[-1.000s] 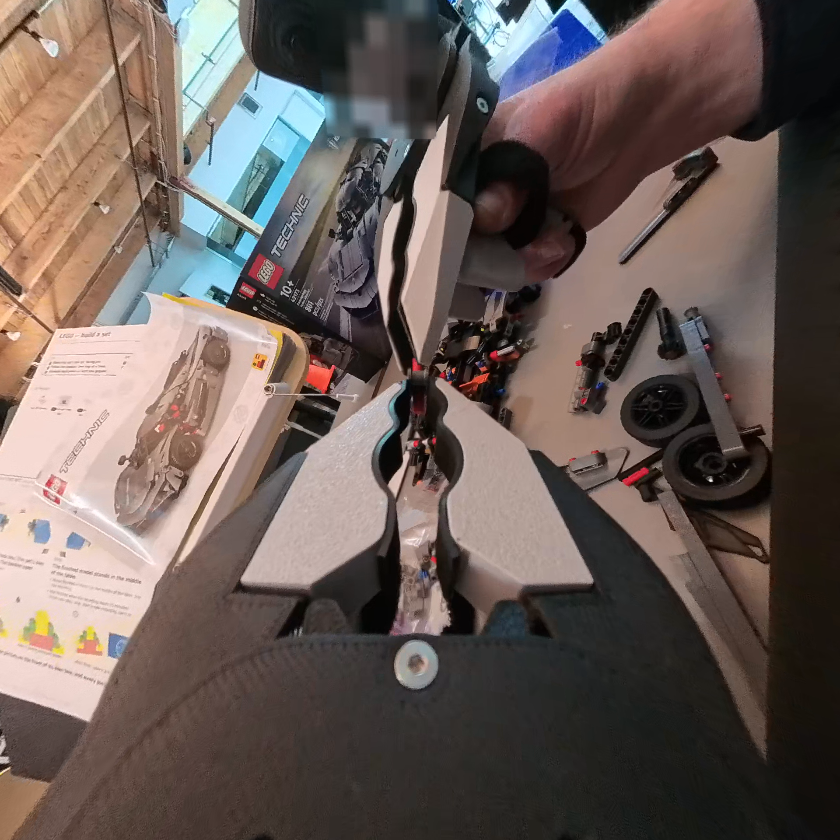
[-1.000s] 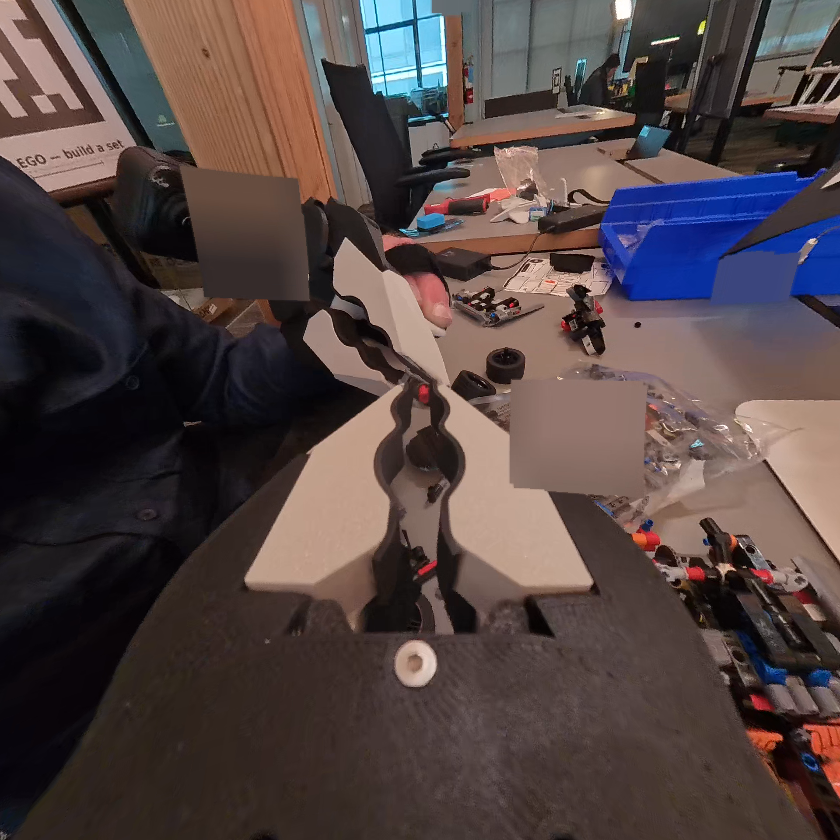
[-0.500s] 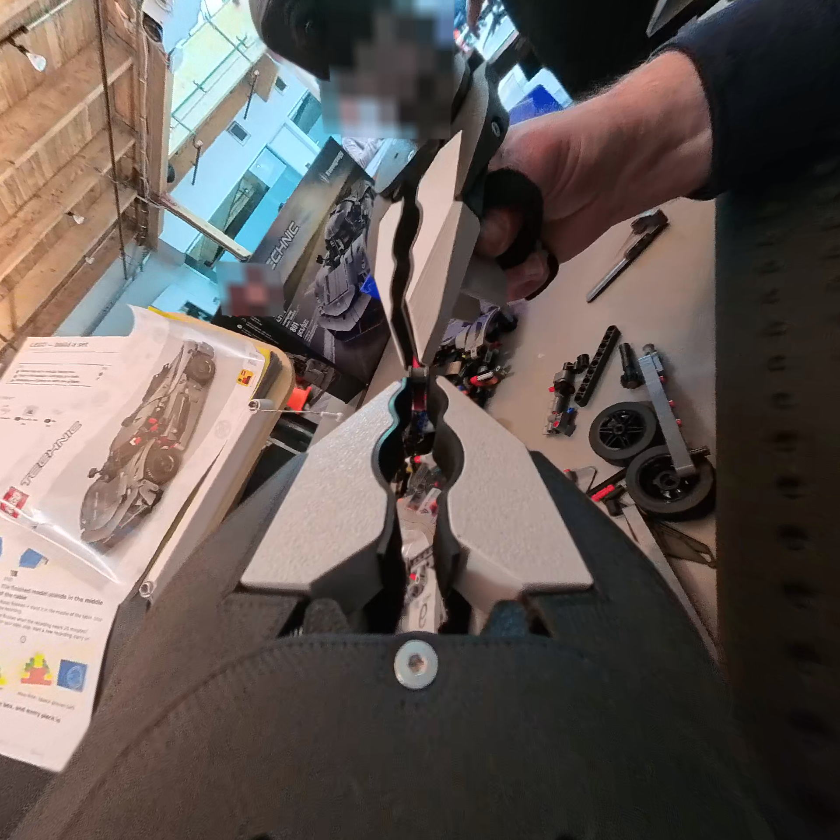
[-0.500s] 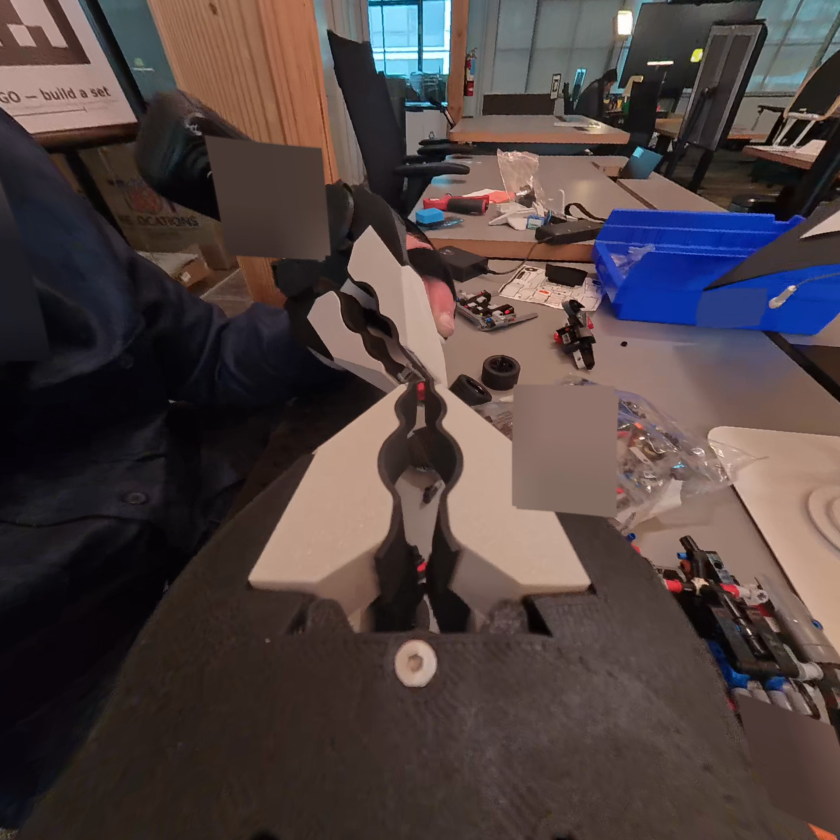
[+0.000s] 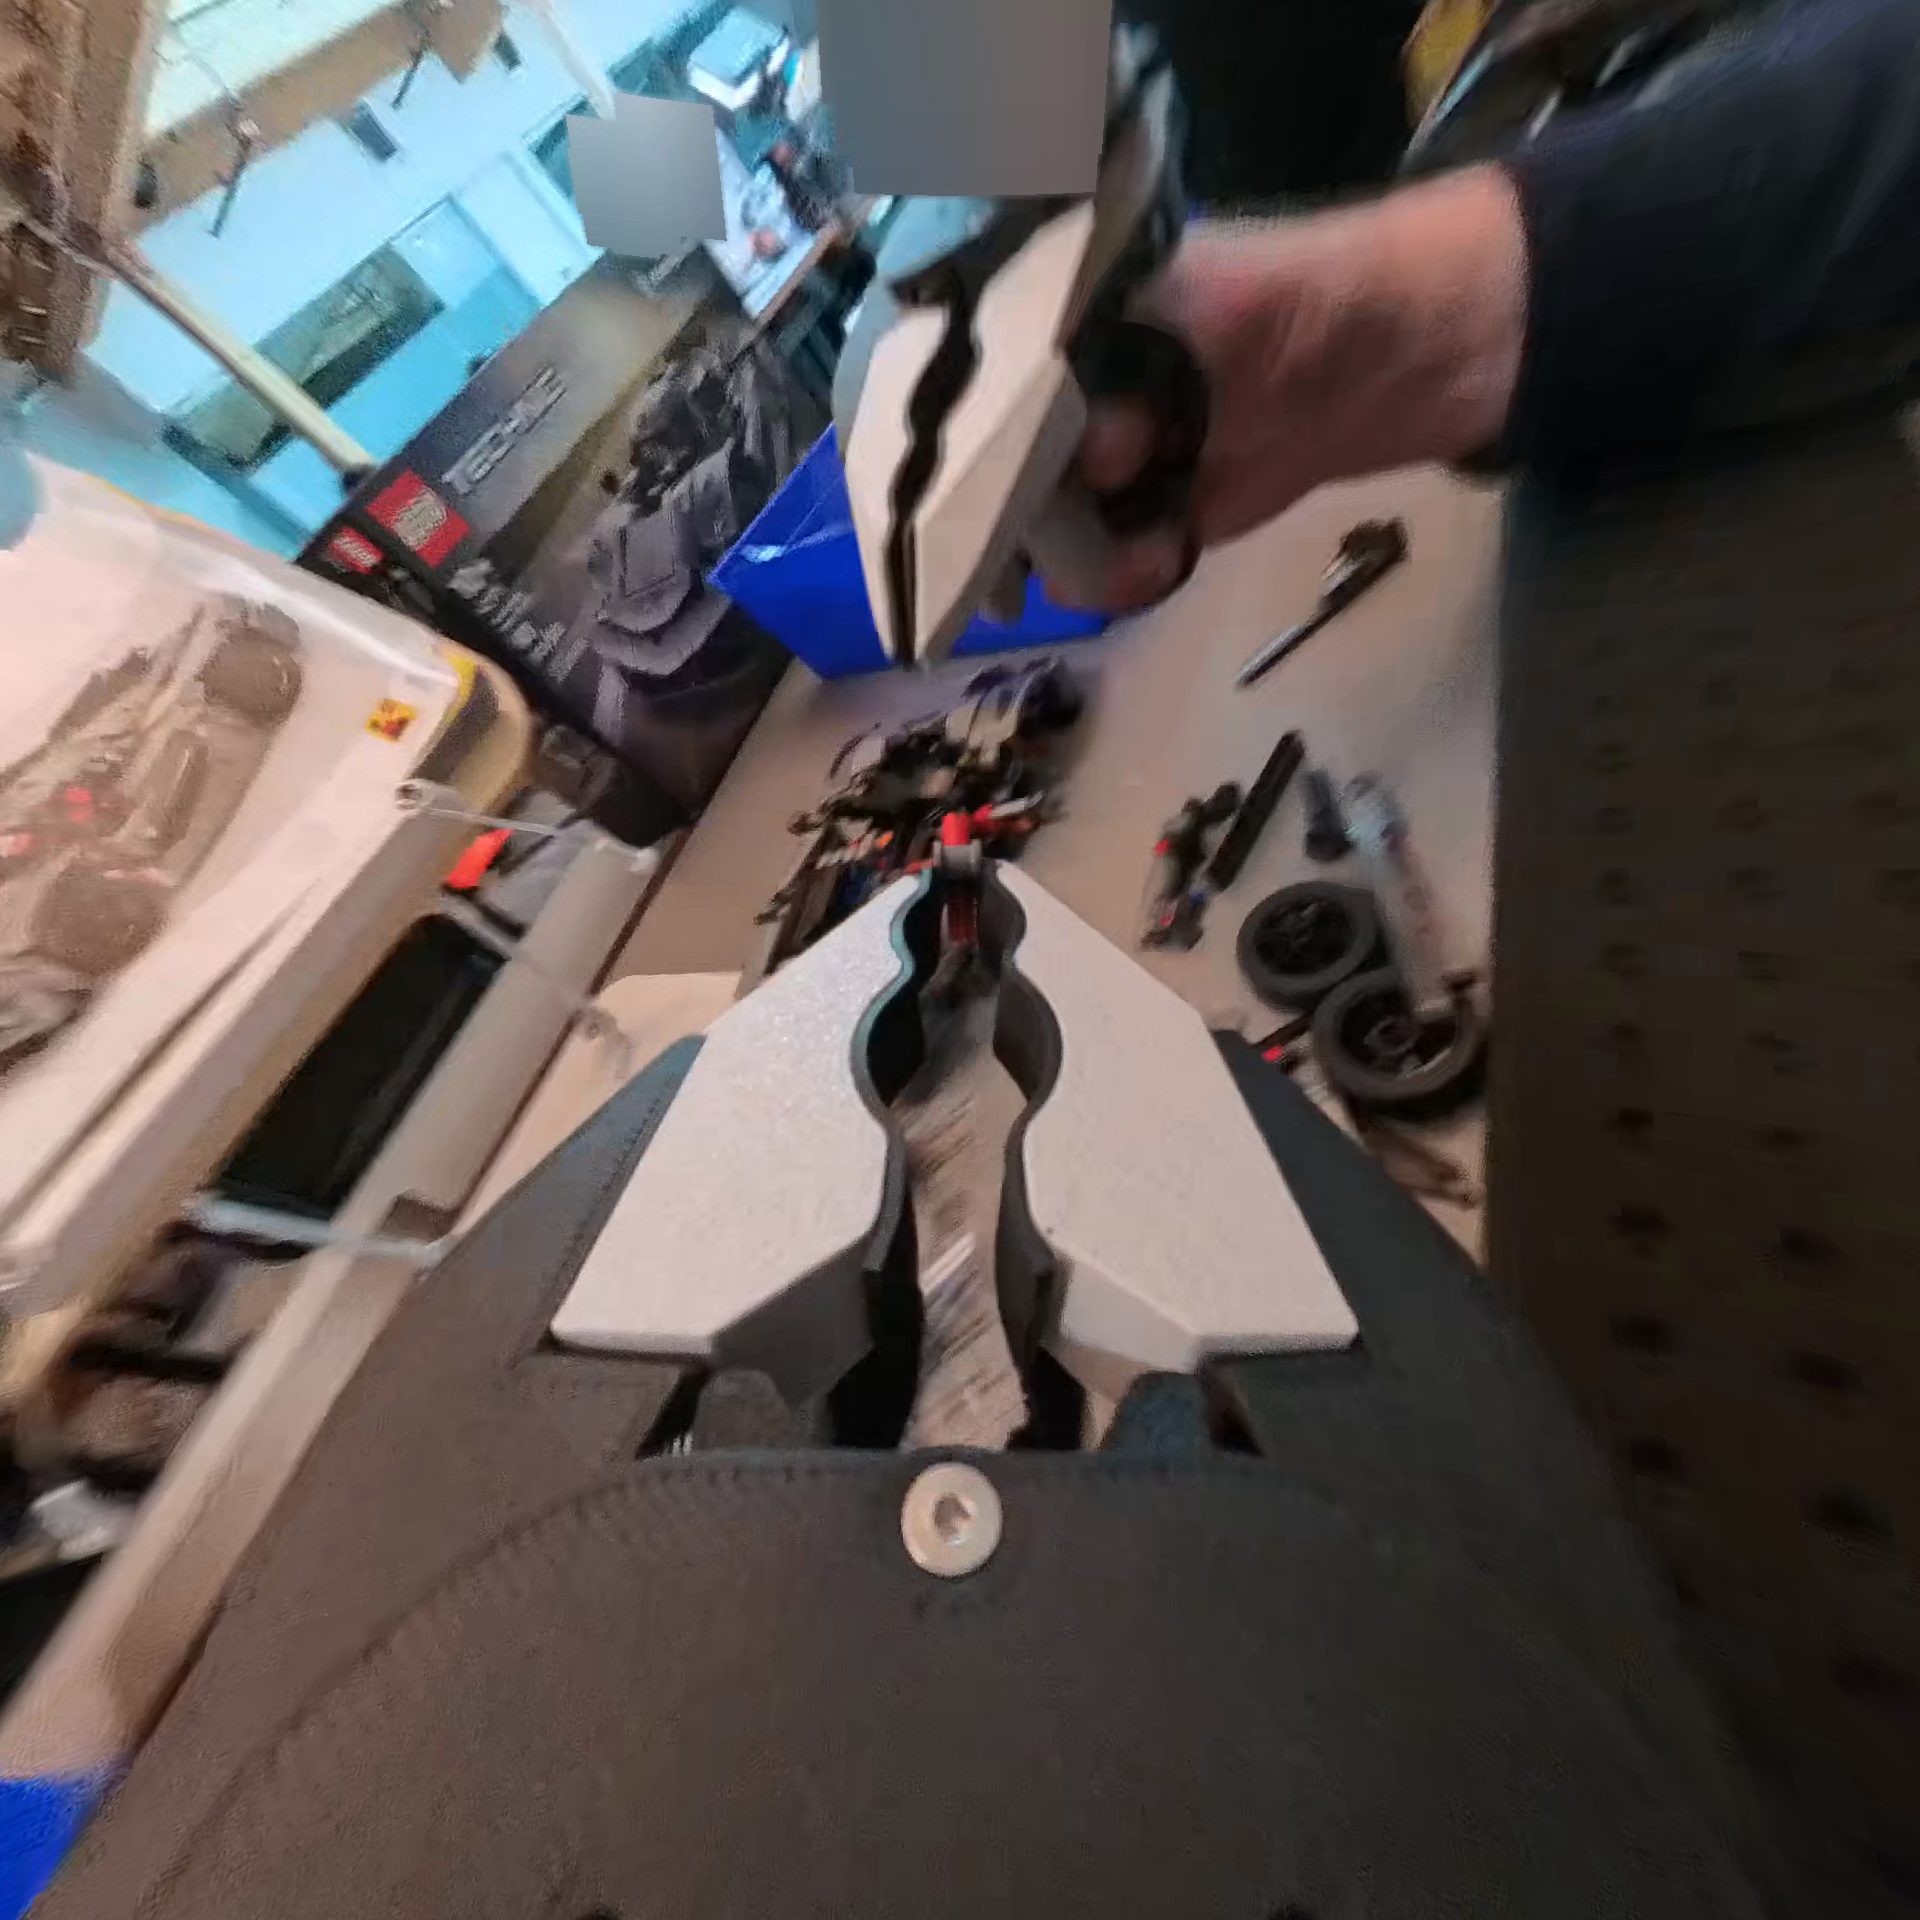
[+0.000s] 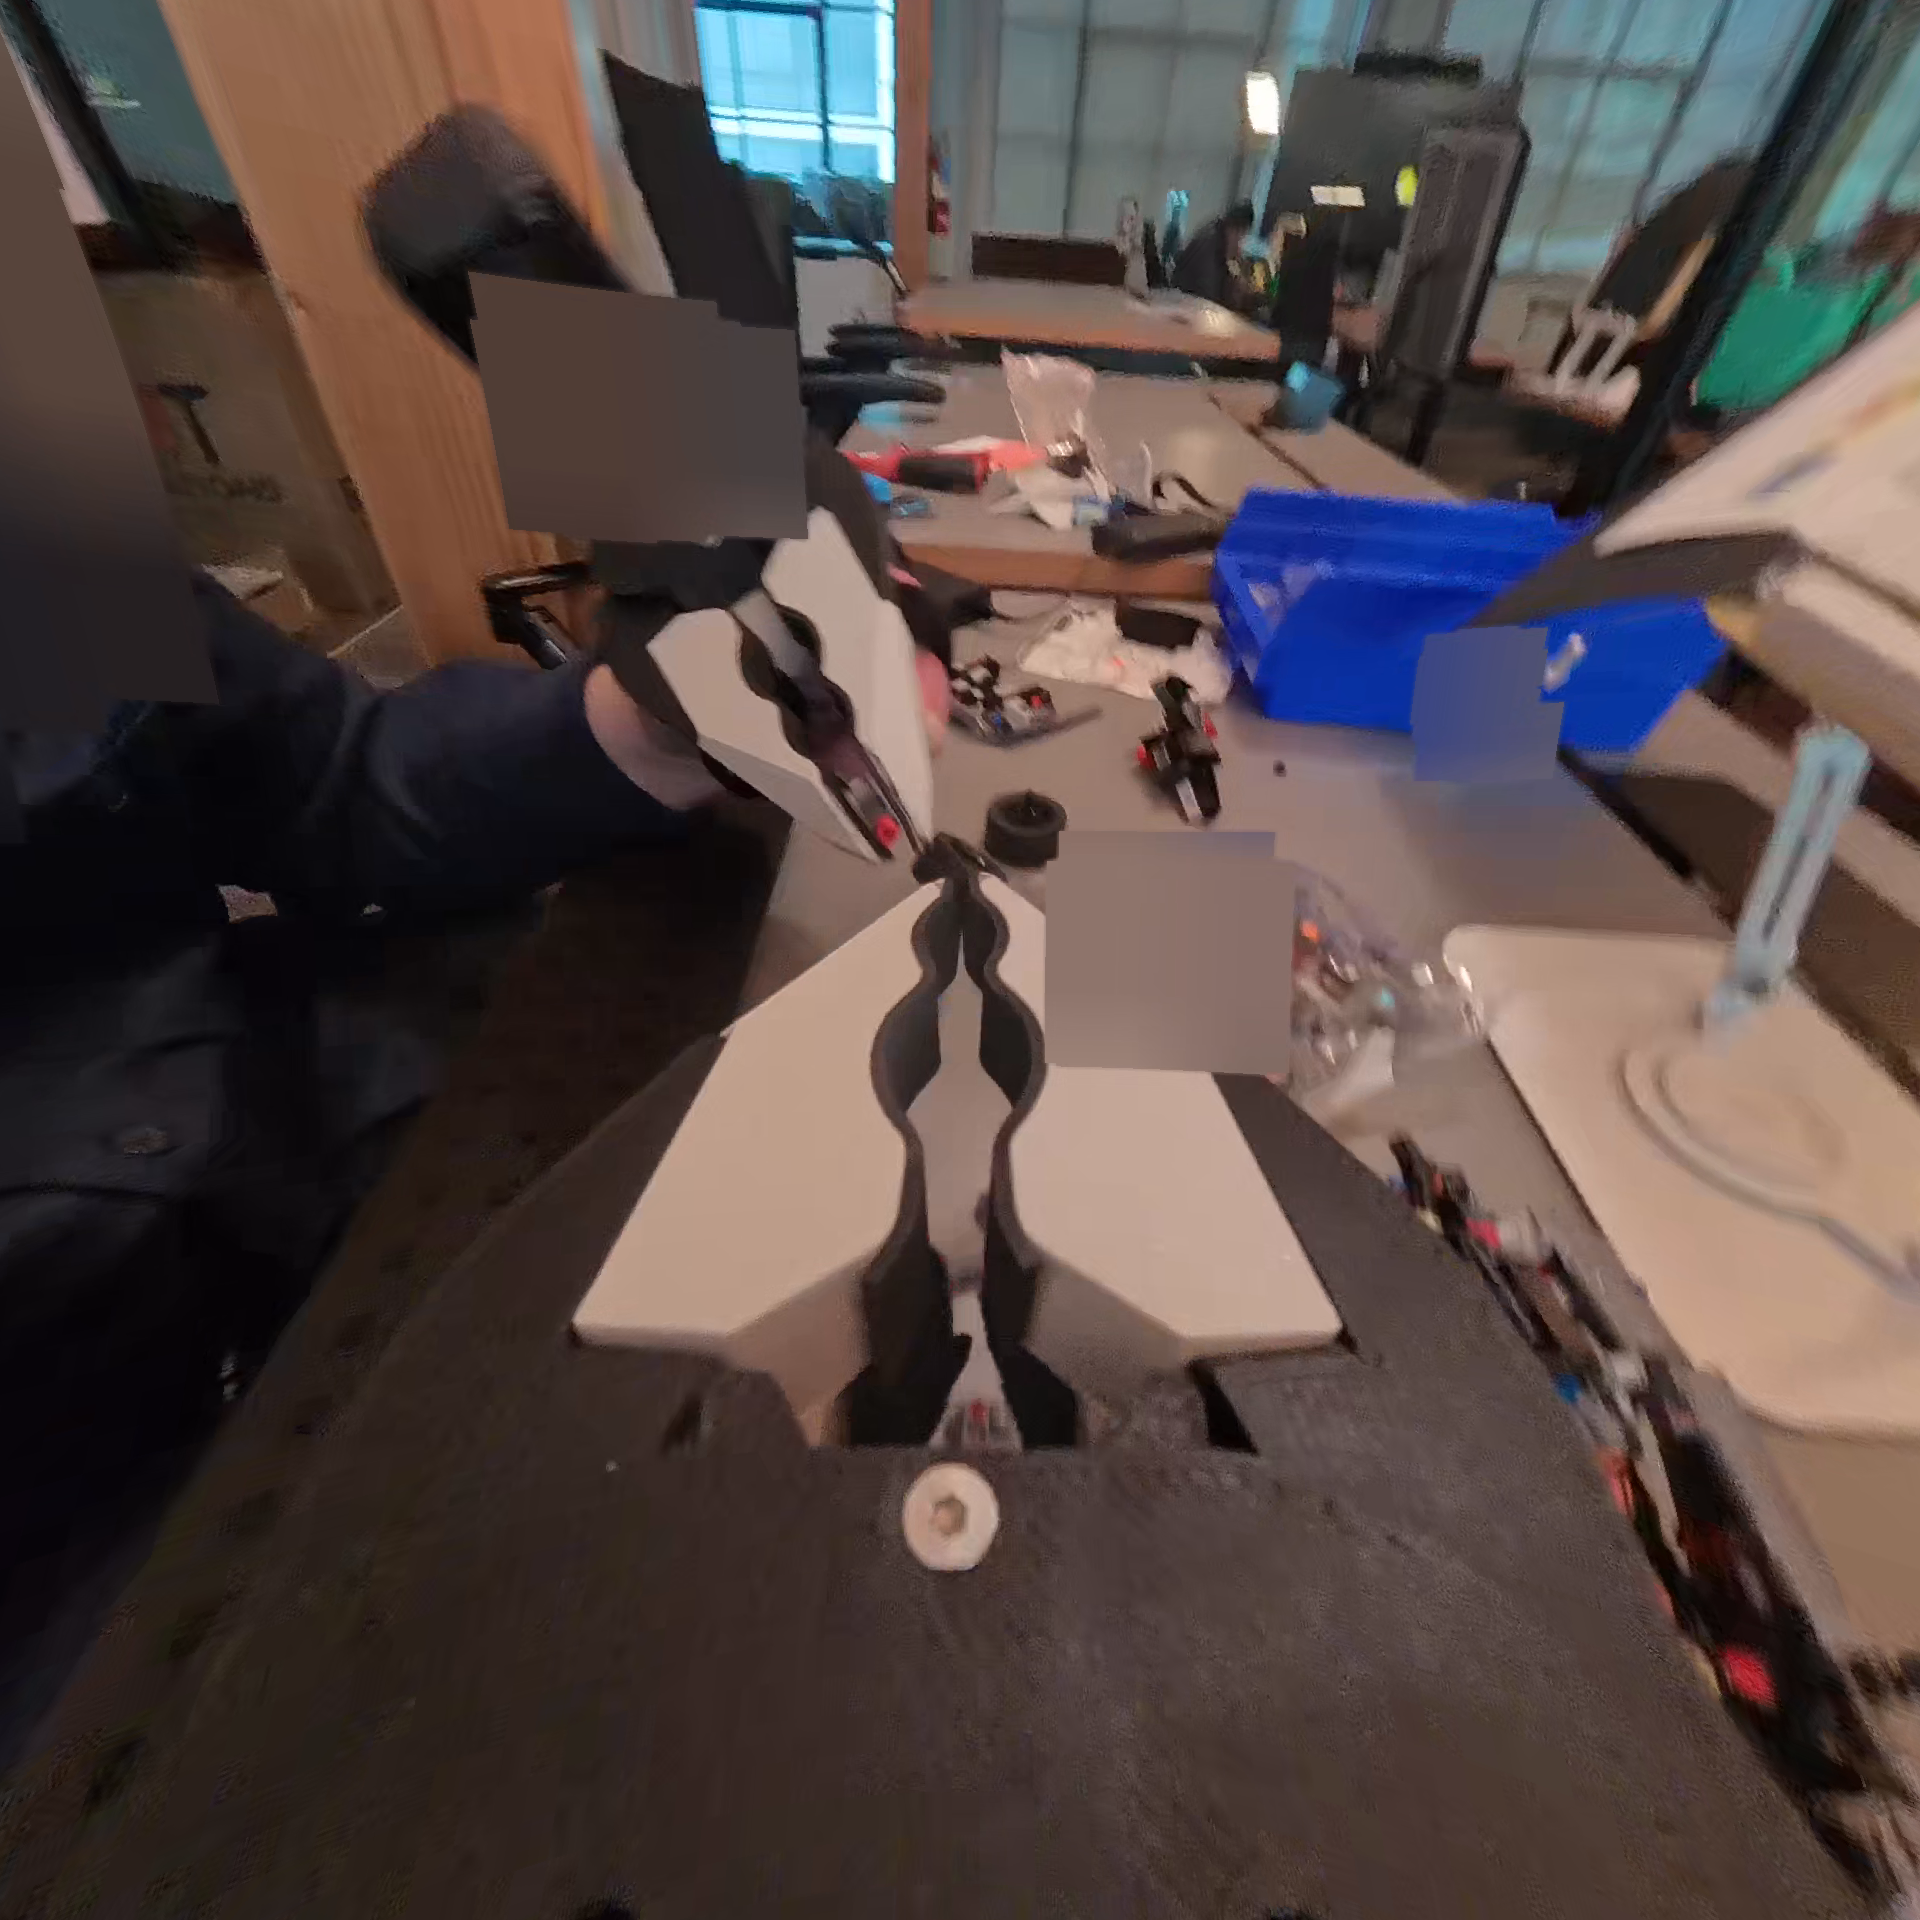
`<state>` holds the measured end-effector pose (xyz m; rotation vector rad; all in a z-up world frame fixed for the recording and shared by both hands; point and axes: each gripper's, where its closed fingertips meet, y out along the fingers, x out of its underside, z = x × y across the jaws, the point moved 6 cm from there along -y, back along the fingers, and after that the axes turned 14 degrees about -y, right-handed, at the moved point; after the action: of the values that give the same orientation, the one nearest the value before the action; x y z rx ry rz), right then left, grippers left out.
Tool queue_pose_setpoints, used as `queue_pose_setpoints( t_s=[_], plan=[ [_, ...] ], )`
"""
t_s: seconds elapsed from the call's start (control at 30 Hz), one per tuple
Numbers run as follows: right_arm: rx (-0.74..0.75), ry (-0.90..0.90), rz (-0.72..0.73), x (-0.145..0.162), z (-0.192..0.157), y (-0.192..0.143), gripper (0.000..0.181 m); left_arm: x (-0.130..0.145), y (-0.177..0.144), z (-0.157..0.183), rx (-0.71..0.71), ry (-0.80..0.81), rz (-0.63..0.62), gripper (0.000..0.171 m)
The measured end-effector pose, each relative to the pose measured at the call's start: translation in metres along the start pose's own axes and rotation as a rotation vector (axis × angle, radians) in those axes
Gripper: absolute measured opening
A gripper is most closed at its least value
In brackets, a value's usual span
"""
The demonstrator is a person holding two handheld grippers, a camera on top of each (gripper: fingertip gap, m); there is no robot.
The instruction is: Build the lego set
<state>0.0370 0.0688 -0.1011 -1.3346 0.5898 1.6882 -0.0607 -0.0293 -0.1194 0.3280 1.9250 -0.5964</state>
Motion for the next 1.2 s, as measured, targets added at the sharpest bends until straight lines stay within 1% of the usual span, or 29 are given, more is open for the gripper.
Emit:
queue_pose_setpoints(
  t_s=[0.03,0.07,0.1,0.13,0.2,0.23,0.27,0.33,0.4,0.43,0.47,0.53,0.63,0.7,0.77,0.87,0.93,0.97,1.03,1.1,1.2],
  plan=[
    [0.0,-0.032,0.013,-0.004,-0.004,0.006,0.003,0.0,0.002,0.0,0.051,-0.067,0.012,0.005],
    [0.005,-0.055,-0.003,-0.004,-0.007,0.012,0.011,0.0,0.004,-0.001,0.069,-0.117,0.028,0.005],
    [-0.002,-0.063,-0.024,-0.003,-0.008,0.015,0.014,-0.004,0.003,-0.001,0.085,-0.153,0.059,0.005],
    [-0.011,-0.063,-0.024,-0.004,-0.01,0.017,0.014,-0.007,0.002,-0.001,0.12,-0.203,0.093,0.005],
    [0.003,-0.058,-0.01,-0.005,-0.011,0.02,0.017,-0.009,0.002,-0.005,0.143,-0.293,0.138,0.004],
    [0.009,-0.044,0.006,-0.006,-0.01,0.021,0.017,-0.011,0.002,-0.004,0.171,-0.311,0.158,0.004],
    [0.008,-0.024,0.045,-0.009,-0.011,0.021,0.014,-0.014,0.001,-0.003,0.195,-0.326,0.192,0.004],
    [0.002,-0.002,0.09,-0.013,-0.012,0.021,0.0,-0.017,0.002,-0.003,0.207,-0.368,0.231,0.004],
    [-0.005,0.055,0.171,-0.018,-0.011,0.02,0.006,-0.02,-0.001,-0.007,0.207,-0.413,0.288,0.005],
    [-0.015,0.09,0.198,-0.019,-0.011,0.021,0.008,-0.021,-0.001,-0.007,0.23,-0.443,0.31,0.004],
    [-0.012,0.107,0.196,-0.017,-0.01,0.023,0.009,-0.021,0.0,-0.007,0.238,-0.462,0.315,0.005],
    [-0.006,0.12,0.215,-0.019,-0.009,0.023,0.01,-0.021,0.001,-0.008,0.208,-0.451,0.325,0.004],
    [-0.003,0.16,0.244,-0.019,-0.008,0.024,0.003,-0.022,0.002,-0.009,0.237,-0.488,0.346,0.004],
    [0.0,0.183,0.273,-0.022,-0.009,0.024,0.001,-0.024,0.0,-0.009,0.23,-0.475,0.368,0.005],
    [0.016,0.169,0.26,-0.023,-0.009,0.024,0.001,-0.025,-0.001,-0.008,0.232,-0.478,0.379,0.005],
    [0.024,0.229,0.284,-0.025,-0.008,0.023,0.001,-0.028,-0.001,-0.008,0.216,-0.475,0.4,0.004],
    [0.065,0.245,0.279,-0.026,-0.005,0.024,0.0,-0.027,0.001,-0.01,0.16,-0.473,0.388,0.004],
    [0.076,0.255,0.291,-0.028,-0.005,0.025,0.0,-0.029,0.0,-0.01,0.152,-0.47,0.401,0.004],
    [0.094,0.271,0.297,-0.029,-0.004,0.027,0.0,-0.03,-0.002,-0.011,0.092,-0.426,0.389,0.004],
    [0.104,0.3,0.323,-0.03,-0.004,0.029,0.0,-0.031,-0.003,-0.011,0.082,-0.43,0.386,0.004],
    [0.129,0.326,0.335,-0.03,-0.001,0.031,0.0,-0.031,-0.004,-0.012,-0.004,-0.375,0.351,0.003]
  ],
)
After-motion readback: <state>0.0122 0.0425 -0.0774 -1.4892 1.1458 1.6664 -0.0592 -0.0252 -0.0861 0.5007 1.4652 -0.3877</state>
